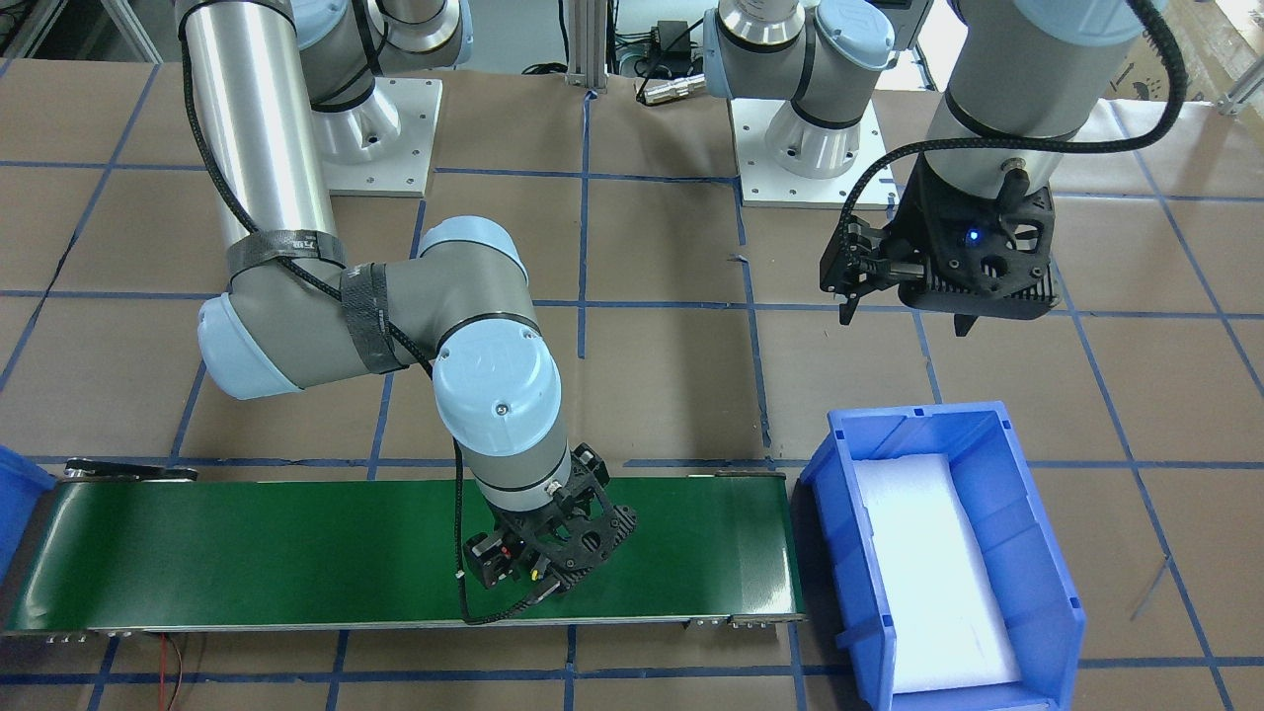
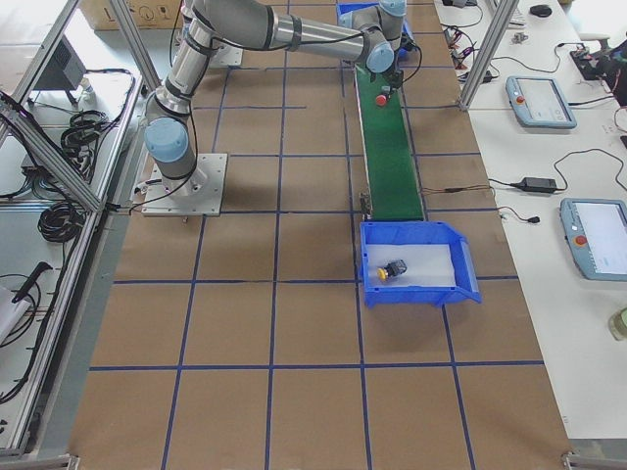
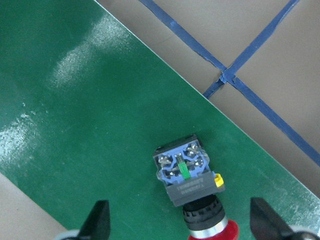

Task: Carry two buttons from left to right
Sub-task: 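Lower the right gripper and close it on the red button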

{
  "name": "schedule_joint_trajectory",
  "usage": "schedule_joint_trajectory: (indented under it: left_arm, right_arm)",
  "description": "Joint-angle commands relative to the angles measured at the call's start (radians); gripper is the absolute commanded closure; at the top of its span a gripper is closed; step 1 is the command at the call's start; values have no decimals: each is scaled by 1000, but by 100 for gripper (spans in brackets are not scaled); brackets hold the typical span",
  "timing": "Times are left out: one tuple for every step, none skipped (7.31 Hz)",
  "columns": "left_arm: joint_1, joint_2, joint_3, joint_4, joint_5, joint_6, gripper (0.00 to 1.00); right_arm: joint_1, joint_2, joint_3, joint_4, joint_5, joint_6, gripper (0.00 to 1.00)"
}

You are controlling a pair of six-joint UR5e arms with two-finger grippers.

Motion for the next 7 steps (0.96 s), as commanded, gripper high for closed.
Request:
schedule_joint_trajectory:
  left_arm:
    - [2,1,1,0,1,1,0]
    - [2,4,-2,0,3,6,0]
    - [1,5,-4,0,5,10,0]
    - [-5,2,-7,-8,5,10,0]
    - [-6,-1,-7,-8,5,10,0]
    - [-6,-3,-7,-8,5,12,0]
    - [-4,-1,-7,-9,1,12,0]
  right_arm:
    - [-2,21,-5,-11,-5,-1,3]
    - [-2,25,-9,-11,-18,-5,3]
    - [-9,35,-23,-10,-18,-11,3]
    - [-12,44,-43,-7,-18,-21,3]
    - [-12,50,-58,1,-18,-23,3]
    - [-12,56,-59,1,-18,-23,3]
    - [-12,61,-57,-1,-18,-24,5]
